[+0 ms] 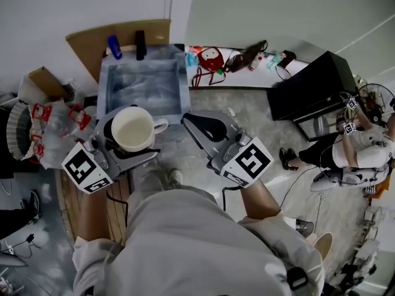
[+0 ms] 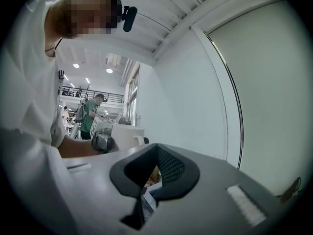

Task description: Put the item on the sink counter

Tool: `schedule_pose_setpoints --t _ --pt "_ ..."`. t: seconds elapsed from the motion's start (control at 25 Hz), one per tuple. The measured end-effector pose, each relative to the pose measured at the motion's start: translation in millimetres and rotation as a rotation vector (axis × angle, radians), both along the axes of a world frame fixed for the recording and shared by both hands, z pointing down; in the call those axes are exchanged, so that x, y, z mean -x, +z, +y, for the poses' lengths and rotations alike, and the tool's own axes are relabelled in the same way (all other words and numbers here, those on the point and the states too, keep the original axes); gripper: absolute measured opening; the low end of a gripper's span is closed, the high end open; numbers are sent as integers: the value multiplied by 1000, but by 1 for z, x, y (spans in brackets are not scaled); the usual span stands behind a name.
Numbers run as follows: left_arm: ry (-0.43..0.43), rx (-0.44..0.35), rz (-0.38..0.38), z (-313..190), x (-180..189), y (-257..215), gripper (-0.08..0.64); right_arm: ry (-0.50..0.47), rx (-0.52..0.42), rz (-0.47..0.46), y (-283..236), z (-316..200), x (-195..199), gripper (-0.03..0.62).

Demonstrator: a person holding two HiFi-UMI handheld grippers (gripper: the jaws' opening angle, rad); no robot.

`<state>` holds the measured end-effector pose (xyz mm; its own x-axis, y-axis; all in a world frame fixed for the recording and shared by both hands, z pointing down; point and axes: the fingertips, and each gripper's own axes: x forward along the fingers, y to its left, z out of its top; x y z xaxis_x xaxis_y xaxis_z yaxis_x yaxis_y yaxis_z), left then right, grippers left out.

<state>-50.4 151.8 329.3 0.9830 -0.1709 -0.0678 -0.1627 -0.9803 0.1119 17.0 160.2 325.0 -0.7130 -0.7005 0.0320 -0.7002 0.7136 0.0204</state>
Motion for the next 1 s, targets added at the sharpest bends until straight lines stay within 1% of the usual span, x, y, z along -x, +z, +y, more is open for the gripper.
schedule_pose_setpoints --t 0.32,0.6,0.84,1.0 --pt "12 16 10 -52 8 15 469 8 25 17 15 -50 11 5" --pt "55 5 25 -108 9 11 469 47 23 45 10 -104 11 5" --pt "99 -3 38 -155 16 2 469 62 -3 63 -5 -150 23 5" --pt "123 -9 44 -177 21 -1 469 57 -11 63 -8 -171 32 5"
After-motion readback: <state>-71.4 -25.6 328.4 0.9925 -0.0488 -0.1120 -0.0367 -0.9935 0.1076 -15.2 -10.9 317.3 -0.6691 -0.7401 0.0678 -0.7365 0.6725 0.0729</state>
